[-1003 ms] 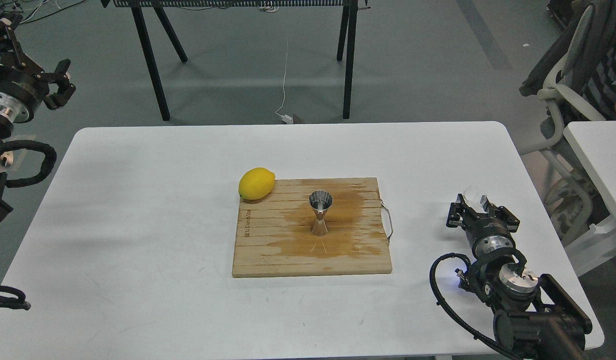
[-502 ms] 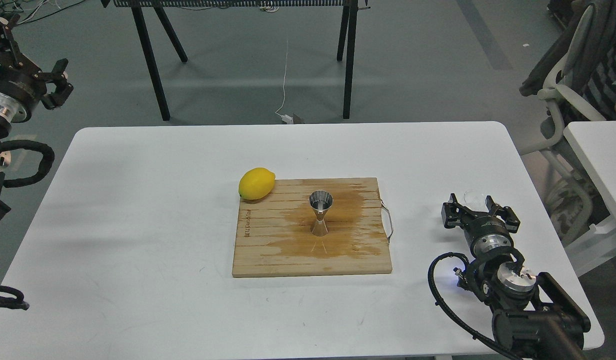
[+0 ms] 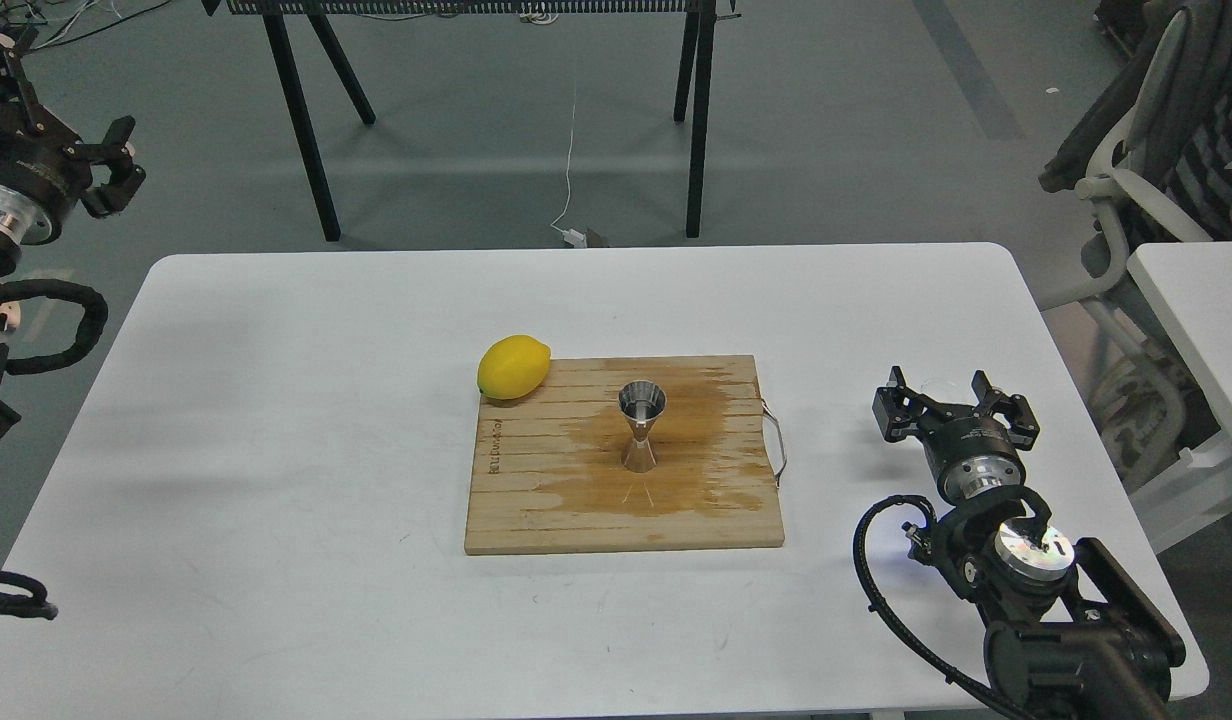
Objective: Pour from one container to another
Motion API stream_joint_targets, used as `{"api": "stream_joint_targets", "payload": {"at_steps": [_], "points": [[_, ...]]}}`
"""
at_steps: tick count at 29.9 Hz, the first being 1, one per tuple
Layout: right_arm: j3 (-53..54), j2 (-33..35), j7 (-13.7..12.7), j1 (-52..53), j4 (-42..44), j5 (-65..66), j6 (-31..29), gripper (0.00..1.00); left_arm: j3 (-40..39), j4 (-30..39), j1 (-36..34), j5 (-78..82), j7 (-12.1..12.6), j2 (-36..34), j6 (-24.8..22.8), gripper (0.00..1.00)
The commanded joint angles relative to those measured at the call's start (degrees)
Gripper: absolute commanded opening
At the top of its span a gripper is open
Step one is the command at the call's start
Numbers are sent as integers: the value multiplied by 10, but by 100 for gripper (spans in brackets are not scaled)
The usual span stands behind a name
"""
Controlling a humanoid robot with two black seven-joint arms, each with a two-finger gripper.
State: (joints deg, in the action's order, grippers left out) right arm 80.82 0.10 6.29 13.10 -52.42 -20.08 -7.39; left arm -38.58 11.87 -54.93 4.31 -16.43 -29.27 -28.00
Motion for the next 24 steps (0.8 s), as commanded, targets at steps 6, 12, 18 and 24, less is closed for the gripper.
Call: {"api": "stream_joint_targets", "payload": {"at_steps": [6, 12, 18, 24], "points": [[-34, 62, -2, 48, -37, 11, 10, 97, 3, -1, -10, 1, -1, 2, 0, 100], [-126, 133, -4, 123, -22, 22, 4, 99, 7, -1, -8, 1, 3, -1, 0, 100], [-224, 202, -5, 177, 2, 108, -24, 99, 10, -5, 35, 2, 7, -3, 0, 100], [-235, 249, 0, 170, 36, 159, -106, 99, 10, -8, 78, 2, 4, 2, 0, 100]]}}
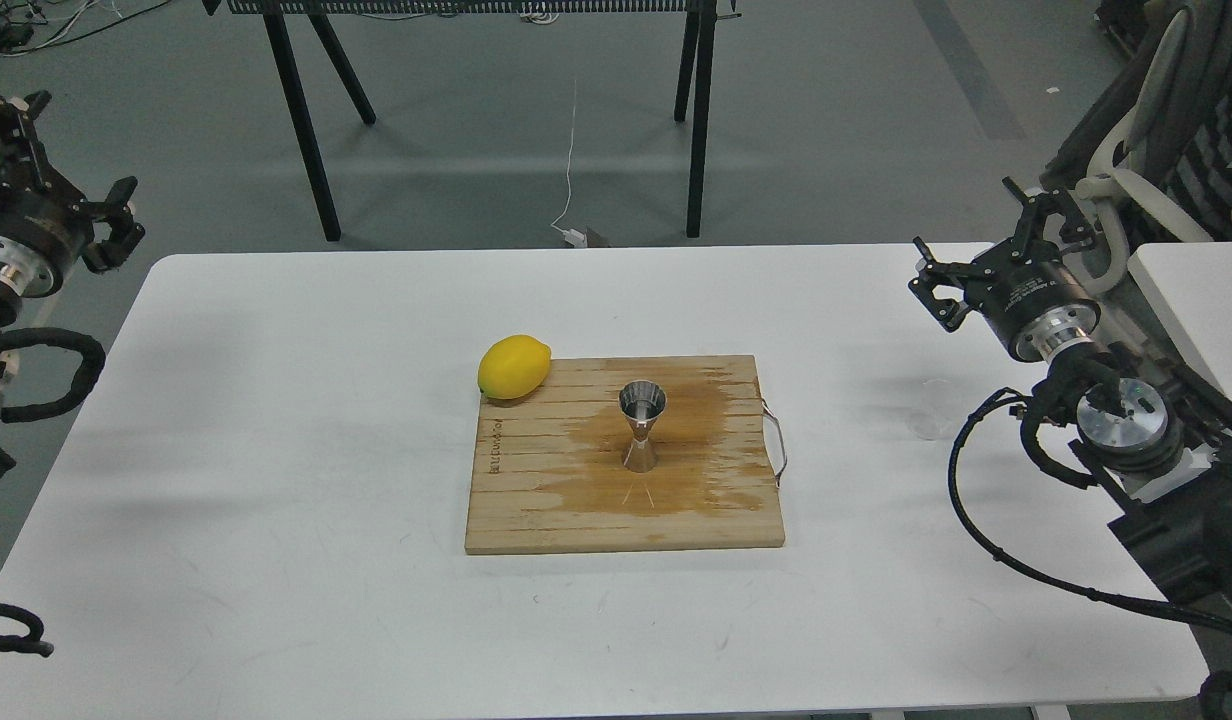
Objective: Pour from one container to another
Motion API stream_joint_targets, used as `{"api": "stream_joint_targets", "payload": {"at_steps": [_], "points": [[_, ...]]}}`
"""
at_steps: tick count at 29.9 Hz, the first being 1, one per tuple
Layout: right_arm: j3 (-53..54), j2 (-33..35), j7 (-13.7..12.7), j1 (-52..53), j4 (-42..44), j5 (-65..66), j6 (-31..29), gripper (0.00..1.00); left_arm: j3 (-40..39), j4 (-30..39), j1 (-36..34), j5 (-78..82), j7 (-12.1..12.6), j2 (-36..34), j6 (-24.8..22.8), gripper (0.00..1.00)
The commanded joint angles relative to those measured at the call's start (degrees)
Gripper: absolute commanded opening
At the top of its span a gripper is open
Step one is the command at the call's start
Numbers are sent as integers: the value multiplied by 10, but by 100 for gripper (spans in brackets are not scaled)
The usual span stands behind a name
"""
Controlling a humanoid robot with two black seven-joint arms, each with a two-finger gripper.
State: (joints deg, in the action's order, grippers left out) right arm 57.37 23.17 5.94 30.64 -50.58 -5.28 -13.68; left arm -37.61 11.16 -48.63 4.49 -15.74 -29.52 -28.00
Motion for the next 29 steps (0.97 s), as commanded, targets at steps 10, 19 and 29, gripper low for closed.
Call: {"api": "stream_joint_targets", "payload": {"at_steps": [10, 19, 29], "points": [[1, 20, 6, -32, 72, 15, -130, 99, -7, -9, 22, -4, -56, 92, 0, 100], [0, -18, 10, 3, 130, 15, -130, 99, -2, -9, -10, -3, -48, 116, 0, 100], [5, -34, 11, 5, 130, 13, -124, 99, -6, -8, -11, -4, -41, 116, 0, 100]]}}
